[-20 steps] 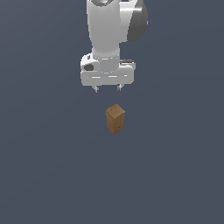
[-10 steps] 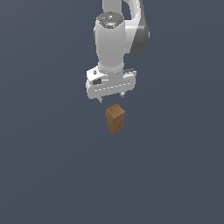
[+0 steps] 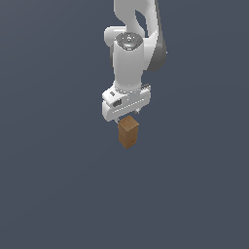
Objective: Pick up the object and move it to a goal position.
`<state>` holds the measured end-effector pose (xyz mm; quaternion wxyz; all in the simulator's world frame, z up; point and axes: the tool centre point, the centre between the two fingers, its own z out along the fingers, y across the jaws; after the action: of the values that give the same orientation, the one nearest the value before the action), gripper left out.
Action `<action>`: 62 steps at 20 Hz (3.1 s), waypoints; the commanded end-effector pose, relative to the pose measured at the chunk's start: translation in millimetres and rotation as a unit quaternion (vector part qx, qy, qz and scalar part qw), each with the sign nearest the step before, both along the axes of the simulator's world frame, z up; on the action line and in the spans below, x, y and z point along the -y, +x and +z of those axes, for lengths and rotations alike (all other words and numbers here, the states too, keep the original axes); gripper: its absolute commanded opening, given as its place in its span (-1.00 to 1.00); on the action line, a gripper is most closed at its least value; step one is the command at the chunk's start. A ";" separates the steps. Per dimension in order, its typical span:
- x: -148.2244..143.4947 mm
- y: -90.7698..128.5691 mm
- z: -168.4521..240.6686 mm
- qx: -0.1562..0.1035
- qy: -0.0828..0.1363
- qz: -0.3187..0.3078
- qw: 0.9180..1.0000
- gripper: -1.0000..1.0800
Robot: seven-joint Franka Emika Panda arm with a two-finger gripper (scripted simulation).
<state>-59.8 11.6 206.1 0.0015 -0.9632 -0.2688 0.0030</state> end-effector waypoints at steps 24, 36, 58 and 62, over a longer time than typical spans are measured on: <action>-5.2 1.0 -58.6 0.003 0.000 0.044 0.999 0.92; -5.3 1.8 -63.4 0.003 0.000 0.044 0.999 -1.00; 2.3 -7.6 40.2 0.004 -0.001 0.044 0.999 -1.00; 5.2 -11.1 82.9 0.004 0.000 0.044 0.999 -1.00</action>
<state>-71.1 7.5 268.3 0.0013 -0.9504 -0.3110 0.0040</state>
